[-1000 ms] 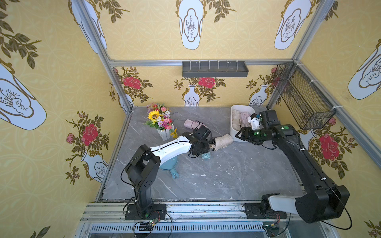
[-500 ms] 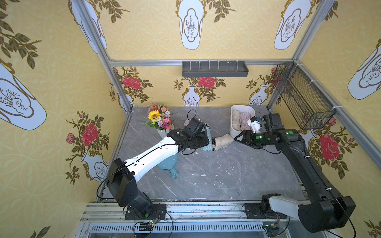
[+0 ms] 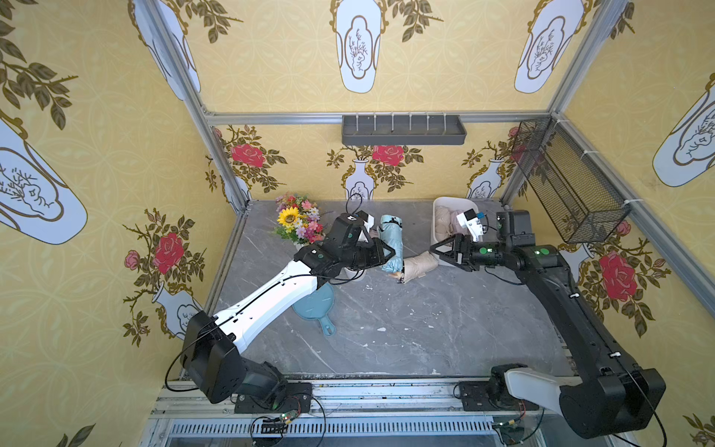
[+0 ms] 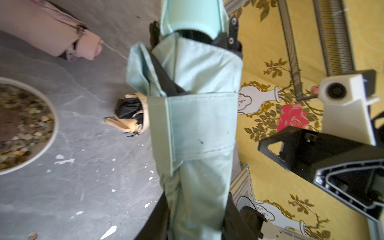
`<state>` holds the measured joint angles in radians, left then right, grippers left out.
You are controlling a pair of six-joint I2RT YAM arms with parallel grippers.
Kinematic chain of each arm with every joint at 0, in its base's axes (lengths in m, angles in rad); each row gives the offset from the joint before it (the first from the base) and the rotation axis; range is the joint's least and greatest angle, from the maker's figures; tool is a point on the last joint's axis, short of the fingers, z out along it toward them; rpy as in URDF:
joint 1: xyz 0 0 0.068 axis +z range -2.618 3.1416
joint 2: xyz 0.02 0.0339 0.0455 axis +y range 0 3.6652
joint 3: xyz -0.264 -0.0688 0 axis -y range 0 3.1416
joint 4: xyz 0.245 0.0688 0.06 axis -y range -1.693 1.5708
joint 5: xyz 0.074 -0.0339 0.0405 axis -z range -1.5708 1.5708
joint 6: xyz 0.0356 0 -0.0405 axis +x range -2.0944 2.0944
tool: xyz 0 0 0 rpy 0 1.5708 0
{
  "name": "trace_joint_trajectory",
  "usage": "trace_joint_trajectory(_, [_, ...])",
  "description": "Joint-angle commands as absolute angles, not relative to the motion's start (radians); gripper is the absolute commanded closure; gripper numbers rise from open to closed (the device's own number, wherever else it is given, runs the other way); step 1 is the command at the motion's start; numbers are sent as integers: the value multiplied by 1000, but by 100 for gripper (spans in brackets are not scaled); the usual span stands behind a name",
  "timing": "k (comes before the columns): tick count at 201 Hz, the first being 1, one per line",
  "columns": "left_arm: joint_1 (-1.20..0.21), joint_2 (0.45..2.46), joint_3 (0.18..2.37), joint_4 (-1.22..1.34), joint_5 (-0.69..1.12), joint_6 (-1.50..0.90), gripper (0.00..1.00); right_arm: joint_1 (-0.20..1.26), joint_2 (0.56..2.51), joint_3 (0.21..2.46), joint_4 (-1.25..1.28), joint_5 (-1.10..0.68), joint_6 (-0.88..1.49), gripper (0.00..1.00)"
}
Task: Put the umbrella into the storage box
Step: Place the umbrella in the storage box.
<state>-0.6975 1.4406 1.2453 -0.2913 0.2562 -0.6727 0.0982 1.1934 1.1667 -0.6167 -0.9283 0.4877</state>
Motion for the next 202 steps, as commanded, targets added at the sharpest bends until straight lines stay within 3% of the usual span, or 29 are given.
trace_joint_trajectory(1, [-695,1439,1222,-83,411,-650,100,105,1186,1141,-426,-1014,595,27])
trace_joint_trajectory(41, [-696,1433,1193,16,485,-696,100,141,1183,1111,-284,-1022,690,27])
trace_joint_trajectory(129, [-755,1443,1210,86,546,-752,100,219,1198,1124,-220,-972,755,28])
trace_joint_trajectory(144, [-765,1440,1208,89,532,-763,100,218,1186,1119,-219,-958,762,36])
trace_joint_trajectory(157, [-772,1435,1201,90,523,-777,100,219,1172,1110,-214,-935,773,53])
trace_joint_trajectory(184, [-783,1418,1167,104,499,-810,100,219,1138,1084,-189,-881,806,68])
trace_joint_trajectory(193, [-786,1408,1152,103,477,-818,76,220,1129,1081,-180,-871,816,71])
trace_joint_trajectory(202, [-788,1394,1135,104,456,-825,60,219,1125,1082,-178,-864,818,74])
